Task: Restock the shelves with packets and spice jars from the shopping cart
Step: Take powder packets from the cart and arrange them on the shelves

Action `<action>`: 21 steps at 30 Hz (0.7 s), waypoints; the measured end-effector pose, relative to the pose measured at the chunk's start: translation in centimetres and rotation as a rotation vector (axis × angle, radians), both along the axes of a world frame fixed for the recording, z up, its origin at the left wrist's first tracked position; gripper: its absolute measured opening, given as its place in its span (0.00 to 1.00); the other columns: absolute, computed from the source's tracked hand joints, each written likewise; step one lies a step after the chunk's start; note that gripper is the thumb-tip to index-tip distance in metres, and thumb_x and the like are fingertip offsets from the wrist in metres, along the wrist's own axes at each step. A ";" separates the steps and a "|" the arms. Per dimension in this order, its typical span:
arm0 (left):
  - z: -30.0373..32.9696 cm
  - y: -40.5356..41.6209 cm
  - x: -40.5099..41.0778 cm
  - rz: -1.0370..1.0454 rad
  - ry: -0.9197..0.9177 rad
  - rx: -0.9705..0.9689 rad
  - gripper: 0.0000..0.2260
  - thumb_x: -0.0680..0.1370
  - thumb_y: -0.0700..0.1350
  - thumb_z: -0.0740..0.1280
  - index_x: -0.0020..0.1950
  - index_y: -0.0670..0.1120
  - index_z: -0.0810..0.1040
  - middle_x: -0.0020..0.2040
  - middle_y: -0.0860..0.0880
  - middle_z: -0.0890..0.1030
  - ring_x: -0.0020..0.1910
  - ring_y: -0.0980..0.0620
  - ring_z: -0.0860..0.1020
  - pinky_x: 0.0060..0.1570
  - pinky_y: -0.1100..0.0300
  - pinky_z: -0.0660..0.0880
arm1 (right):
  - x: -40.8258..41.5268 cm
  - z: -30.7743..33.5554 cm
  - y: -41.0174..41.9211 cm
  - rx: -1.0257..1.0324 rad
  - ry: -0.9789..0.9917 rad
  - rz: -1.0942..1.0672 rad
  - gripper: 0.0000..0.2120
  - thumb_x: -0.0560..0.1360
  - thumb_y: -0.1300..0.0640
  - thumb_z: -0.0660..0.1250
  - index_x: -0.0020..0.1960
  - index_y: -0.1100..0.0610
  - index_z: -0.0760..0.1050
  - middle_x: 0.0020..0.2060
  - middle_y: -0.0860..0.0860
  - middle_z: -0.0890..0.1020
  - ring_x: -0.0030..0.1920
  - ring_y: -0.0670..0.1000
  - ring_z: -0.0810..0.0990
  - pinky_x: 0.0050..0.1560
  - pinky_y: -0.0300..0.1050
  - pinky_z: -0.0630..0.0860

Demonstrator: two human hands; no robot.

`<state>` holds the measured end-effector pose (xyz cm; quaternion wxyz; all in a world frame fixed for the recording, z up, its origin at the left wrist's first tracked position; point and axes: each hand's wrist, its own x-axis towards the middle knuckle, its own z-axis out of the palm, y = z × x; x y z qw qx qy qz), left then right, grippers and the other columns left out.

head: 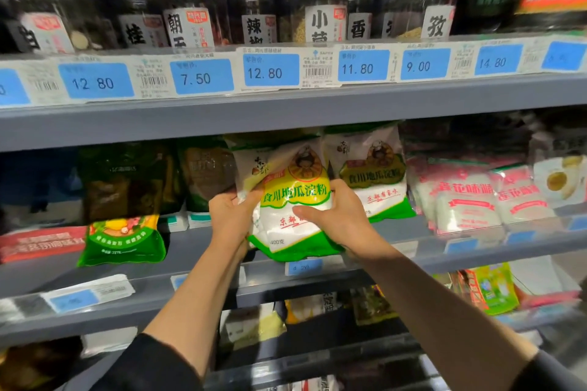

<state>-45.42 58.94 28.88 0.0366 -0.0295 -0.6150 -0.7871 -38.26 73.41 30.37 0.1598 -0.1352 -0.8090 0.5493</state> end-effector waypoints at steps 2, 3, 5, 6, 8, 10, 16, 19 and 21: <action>-0.2 0.0 -0.2 -0.024 -0.014 0.027 0.06 0.74 0.31 0.70 0.38 0.37 0.79 0.28 0.49 0.82 0.26 0.55 0.81 0.26 0.62 0.77 | 0.0 -0.1 -0.2 -0.006 0.046 -0.046 0.20 0.67 0.58 0.77 0.51 0.54 0.69 0.50 0.51 0.79 0.51 0.51 0.78 0.52 0.47 0.75; -0.3 0.0 -0.3 -0.037 -0.017 0.040 0.06 0.74 0.32 0.70 0.38 0.38 0.79 0.28 0.50 0.83 0.27 0.55 0.81 0.26 0.62 0.78 | 0.0 -0.1 -0.1 -0.016 0.073 -0.072 0.18 0.67 0.60 0.76 0.50 0.54 0.71 0.49 0.51 0.79 0.50 0.51 0.78 0.50 0.46 0.75; -0.4 0.0 -0.3 -0.064 -0.009 0.029 0.05 0.74 0.33 0.70 0.38 0.39 0.79 0.30 0.50 0.83 0.28 0.56 0.81 0.29 0.61 0.78 | 0.1 -0.2 0.4 -0.043 0.139 -0.112 0.14 0.67 0.63 0.75 0.48 0.56 0.74 0.46 0.53 0.81 0.48 0.53 0.80 0.48 0.47 0.76; -0.4 0.1 -0.3 -0.073 0.007 0.004 0.06 0.74 0.33 0.70 0.38 0.40 0.79 0.30 0.51 0.83 0.28 0.57 0.81 0.29 0.62 0.78 | 0.3 -0.3 0.9 -0.057 0.173 -0.122 0.12 0.67 0.64 0.75 0.47 0.57 0.75 0.44 0.54 0.82 0.47 0.55 0.81 0.48 0.49 0.77; -0.5 0.2 -0.3 -0.088 0.048 -0.062 0.09 0.73 0.34 0.71 0.34 0.41 0.77 0.26 0.54 0.81 0.25 0.60 0.78 0.29 0.63 0.75 | 0.6 -0.5 2.0 -0.089 0.240 -0.127 0.11 0.67 0.66 0.74 0.46 0.57 0.77 0.43 0.55 0.83 0.46 0.56 0.81 0.49 0.54 0.78; -0.6 0.5 -0.2 -0.086 0.078 -0.134 0.17 0.74 0.34 0.71 0.27 0.43 0.71 0.20 0.57 0.73 0.20 0.63 0.71 0.26 0.65 0.70 | 1.0 -0.7 3.4 -0.098 0.298 -0.155 0.12 0.67 0.68 0.73 0.44 0.54 0.77 0.43 0.55 0.84 0.45 0.56 0.82 0.50 0.55 0.79; -0.8 0.3 -0.5 -0.042 0.032 -0.161 0.20 0.78 0.34 0.66 0.27 0.43 0.67 0.18 0.56 0.72 0.18 0.61 0.72 0.20 0.69 0.67 | 2.5 0.4 9.6 -0.099 0.449 -0.289 0.15 0.69 0.71 0.71 0.41 0.52 0.72 0.40 0.56 0.80 0.40 0.51 0.77 0.45 0.50 0.76; -1.0 0.2 -0.8 -0.046 0.012 -0.157 0.17 0.78 0.34 0.66 0.30 0.41 0.71 0.21 0.54 0.77 0.24 0.58 0.77 0.25 0.65 0.73 | 2.3 -0.5 12.1 -0.024 0.332 -0.348 0.13 0.70 0.70 0.70 0.43 0.54 0.72 0.41 0.56 0.80 0.43 0.55 0.79 0.47 0.54 0.78; -1.1 0.2 -1.0 -0.043 0.003 -0.160 0.14 0.78 0.35 0.66 0.32 0.41 0.73 0.24 0.53 0.80 0.27 0.55 0.80 0.29 0.61 0.76 | 1.7 -1.7 12.8 0.058 0.134 -0.376 0.13 0.70 0.68 0.70 0.50 0.56 0.71 0.45 0.57 0.79 0.49 0.59 0.79 0.47 0.53 0.77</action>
